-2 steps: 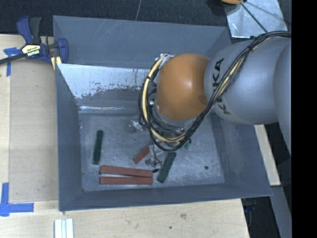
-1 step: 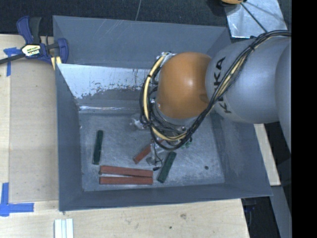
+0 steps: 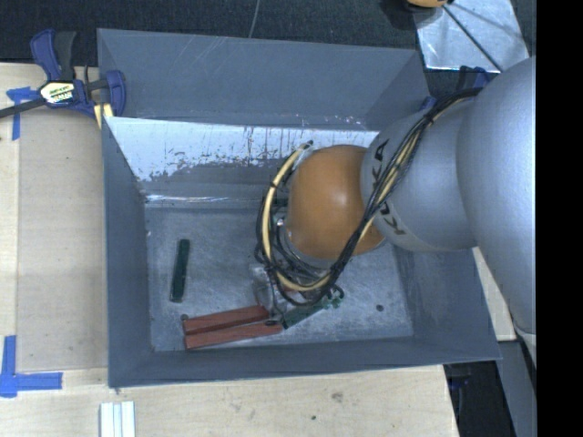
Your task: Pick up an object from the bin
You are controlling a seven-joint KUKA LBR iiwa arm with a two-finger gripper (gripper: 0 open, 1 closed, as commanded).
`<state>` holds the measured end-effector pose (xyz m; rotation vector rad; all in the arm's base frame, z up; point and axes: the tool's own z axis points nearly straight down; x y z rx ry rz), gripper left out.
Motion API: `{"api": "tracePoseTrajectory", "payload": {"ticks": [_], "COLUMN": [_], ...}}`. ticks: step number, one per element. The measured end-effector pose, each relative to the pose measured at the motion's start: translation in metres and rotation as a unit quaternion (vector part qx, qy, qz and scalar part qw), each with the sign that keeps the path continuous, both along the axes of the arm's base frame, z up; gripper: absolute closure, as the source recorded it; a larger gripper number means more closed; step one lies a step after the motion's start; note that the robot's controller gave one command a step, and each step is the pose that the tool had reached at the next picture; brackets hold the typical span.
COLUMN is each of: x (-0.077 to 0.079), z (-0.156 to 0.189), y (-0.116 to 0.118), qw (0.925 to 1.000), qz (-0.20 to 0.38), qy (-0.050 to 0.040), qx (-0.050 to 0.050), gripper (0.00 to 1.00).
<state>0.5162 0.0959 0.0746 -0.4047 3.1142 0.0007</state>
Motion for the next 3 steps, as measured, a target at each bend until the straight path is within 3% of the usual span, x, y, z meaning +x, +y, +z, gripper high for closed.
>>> {"api": "tracePoseTrajectory", "payload": {"ticks": [1,2,3], "x": [0.0003,0.0003,0.0003], "z": [-0.0005,0.0002,0.0002], "y": [0.0000,-0.0002,-0.0002], "qw": [1.0000,1.0000,1.0000], "qz": [0.000,-0.001,-0.001], "qy": [-0.0007,-0.0002,-0.0002], "qx": [0.000,0.000,0.000], "gripper": [0.00,1.00,1.00]}}
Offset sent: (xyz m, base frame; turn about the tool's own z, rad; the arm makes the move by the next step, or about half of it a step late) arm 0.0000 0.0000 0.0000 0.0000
